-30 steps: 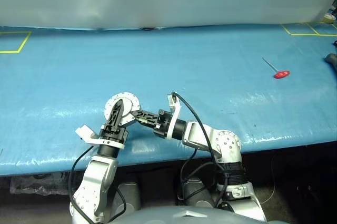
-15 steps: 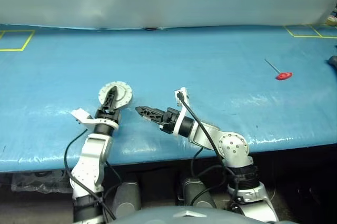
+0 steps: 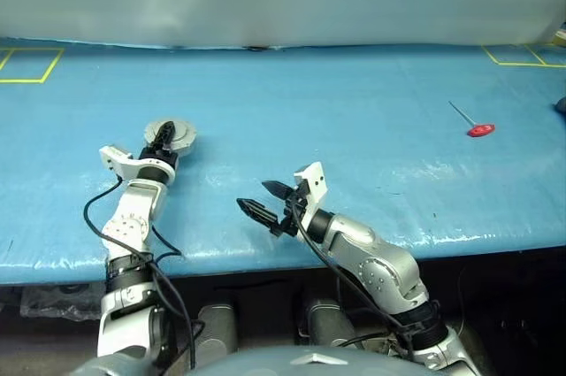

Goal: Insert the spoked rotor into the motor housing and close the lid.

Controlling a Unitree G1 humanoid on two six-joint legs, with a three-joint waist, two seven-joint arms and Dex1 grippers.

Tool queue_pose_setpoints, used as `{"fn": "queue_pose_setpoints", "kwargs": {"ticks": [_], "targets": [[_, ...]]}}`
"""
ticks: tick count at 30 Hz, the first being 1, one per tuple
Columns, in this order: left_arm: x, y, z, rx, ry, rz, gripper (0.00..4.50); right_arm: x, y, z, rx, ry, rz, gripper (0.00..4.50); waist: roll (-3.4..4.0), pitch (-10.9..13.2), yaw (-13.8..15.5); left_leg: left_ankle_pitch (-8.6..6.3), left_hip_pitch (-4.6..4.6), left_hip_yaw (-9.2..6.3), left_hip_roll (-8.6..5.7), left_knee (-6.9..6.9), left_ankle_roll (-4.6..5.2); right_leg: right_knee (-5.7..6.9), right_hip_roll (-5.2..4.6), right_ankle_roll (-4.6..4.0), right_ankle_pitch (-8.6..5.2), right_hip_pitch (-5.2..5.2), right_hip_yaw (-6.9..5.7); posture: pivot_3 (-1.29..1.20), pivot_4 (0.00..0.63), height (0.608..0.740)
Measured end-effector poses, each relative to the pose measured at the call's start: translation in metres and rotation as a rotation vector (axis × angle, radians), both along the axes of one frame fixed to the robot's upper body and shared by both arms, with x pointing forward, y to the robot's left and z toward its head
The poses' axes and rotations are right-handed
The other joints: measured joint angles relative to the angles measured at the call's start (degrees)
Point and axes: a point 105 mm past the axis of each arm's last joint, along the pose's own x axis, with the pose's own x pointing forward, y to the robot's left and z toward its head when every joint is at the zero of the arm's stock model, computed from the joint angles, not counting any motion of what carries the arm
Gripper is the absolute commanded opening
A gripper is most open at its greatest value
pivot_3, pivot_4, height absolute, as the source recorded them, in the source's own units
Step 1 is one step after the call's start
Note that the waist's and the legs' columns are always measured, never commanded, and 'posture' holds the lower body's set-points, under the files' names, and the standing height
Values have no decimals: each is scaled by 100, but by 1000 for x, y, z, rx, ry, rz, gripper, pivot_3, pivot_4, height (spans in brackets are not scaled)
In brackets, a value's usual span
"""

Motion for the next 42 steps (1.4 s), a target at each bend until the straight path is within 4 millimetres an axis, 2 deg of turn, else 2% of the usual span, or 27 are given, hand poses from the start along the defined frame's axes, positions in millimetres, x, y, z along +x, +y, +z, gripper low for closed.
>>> {"fn": "queue_pose_setpoints", "kwargs": {"ticks": [4,11,22,28,29,33,36,42], "targets": [[19,1,4,39,8,-15,2418,1,-4,-13,-72,-21,-33,4500,-1,0,-6,0,-2,1,-3,-2,0,-2,-2,-10,10,-2,1,0,150,740],[36,-5,-7,77,64,-45,2418,0,-6,-16,-97,-68,-68,4500,-2,0,-14,0,-4,0,-3,-9,-1,-2,-2,-10,11,-7,0,0,150,740],[45,-8,-12,139,101,-57,2418,-1,-4,-16,-116,-89,-59,4500,-3,0,-16,0,-4,1,-2,-7,-2,0,-3,-9,13,-7,1,0,150,740],[45,-2,-12,162,116,-41,2418,-2,-1,-16,-107,-84,-60,4500,-3,0,-43,1,5,2,-1,-6,-3,6,-3,-9,14,0,2,0,150,740],[45,-1,-12,168,118,-38,3147,-2,-1,-16,-106,-83,-60,4500,-3,0,-54,1,6,2,-1,-6,-3,7,-3,-9,14,0,2,0,150,740],[45,3,-9,172,113,-31,4417,-3,1,-17,-106,-79,-59,4500,-3,-1,-75,2,38,4,0,-9,-4,8,-3,-10,13,30,3,0,150,740],[44,9,-9,198,125,-20,4489,-3,1,-17,-107,-78,-58,4500,-4,-1,-113,0,93,6,2,-15,-4,5,-2,-6,-6,76,2,0,150,740],[39,19,-12,219,146,-6,4489,-4,1,-20,-116,-60,-51,4500,-4,-3,-142,4,94,7,3,-11,-6,10,-2,-15,-7,75,4,0,150,740]]}}
